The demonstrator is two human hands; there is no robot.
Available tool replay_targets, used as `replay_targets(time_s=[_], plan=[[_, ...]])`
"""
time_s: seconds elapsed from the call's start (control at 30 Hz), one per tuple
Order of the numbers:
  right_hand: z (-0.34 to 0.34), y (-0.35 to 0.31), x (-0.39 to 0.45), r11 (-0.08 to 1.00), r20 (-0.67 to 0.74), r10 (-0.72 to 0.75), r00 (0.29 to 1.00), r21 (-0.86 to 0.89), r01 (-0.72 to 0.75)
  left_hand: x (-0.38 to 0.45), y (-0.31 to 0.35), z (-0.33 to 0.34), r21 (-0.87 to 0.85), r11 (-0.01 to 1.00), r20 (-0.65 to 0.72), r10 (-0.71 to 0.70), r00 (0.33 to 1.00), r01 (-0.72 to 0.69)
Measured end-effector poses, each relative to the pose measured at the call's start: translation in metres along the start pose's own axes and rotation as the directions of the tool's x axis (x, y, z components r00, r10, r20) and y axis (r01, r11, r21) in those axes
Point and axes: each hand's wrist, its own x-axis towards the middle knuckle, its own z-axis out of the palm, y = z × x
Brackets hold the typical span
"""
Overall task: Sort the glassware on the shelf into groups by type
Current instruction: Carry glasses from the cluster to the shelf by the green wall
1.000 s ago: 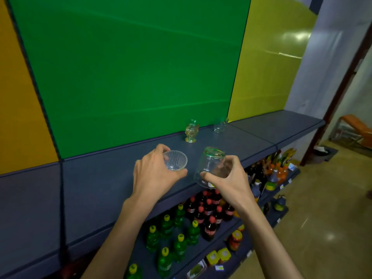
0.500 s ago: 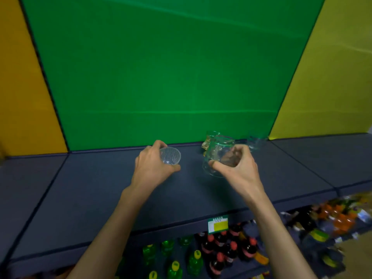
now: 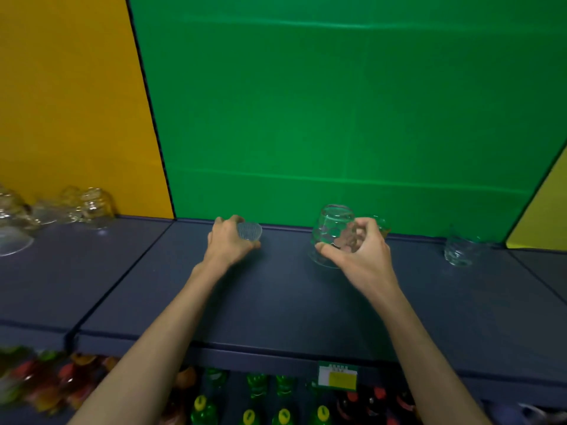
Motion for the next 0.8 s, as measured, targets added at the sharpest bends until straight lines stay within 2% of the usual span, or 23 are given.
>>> replay_targets(time_s=[0.13,0.33,0.47,0.6,0.7,0.8], plan=[[0.001,0.004,0.007,1.0,0.017,0.006,1.0,-0.006,-0.006,0.009,-0.006,0.013,0.002,0.999,0.04,-0.054,0.998,0.054],[0.002,0.007,0.017,1.0,0.028,0.0,1.0,-0.023,0.001,0.02,-0.003,0.023,-0.001,0.999,0.032,-0.035,0.999,0.035],[-0.001,0.013,0.024,0.999,0.021,-0.007,1.0,-0.033,0.008,0.025,0.002,0.021,0.112,0.994,0.045,-0.015,0.999,0.01],[-0.008,0.02,0.031,0.998,0.016,0.009,1.0,-0.059,-0.008,0.019,0.024,0.017,0.207,0.963,-0.046,0.185,0.982,-0.172],[-0.02,0.024,0.037,0.996,0.014,-0.001,1.0,-0.092,0.003,0.01,0.049,0.019,0.246,0.918,-0.019,0.325,0.945,-0.311],[-0.041,0.027,0.04,0.988,0.03,-0.026,0.999,-0.152,0.03,-0.006,0.079,0.02,0.238,0.888,-0.014,0.407,0.913,-0.393]])
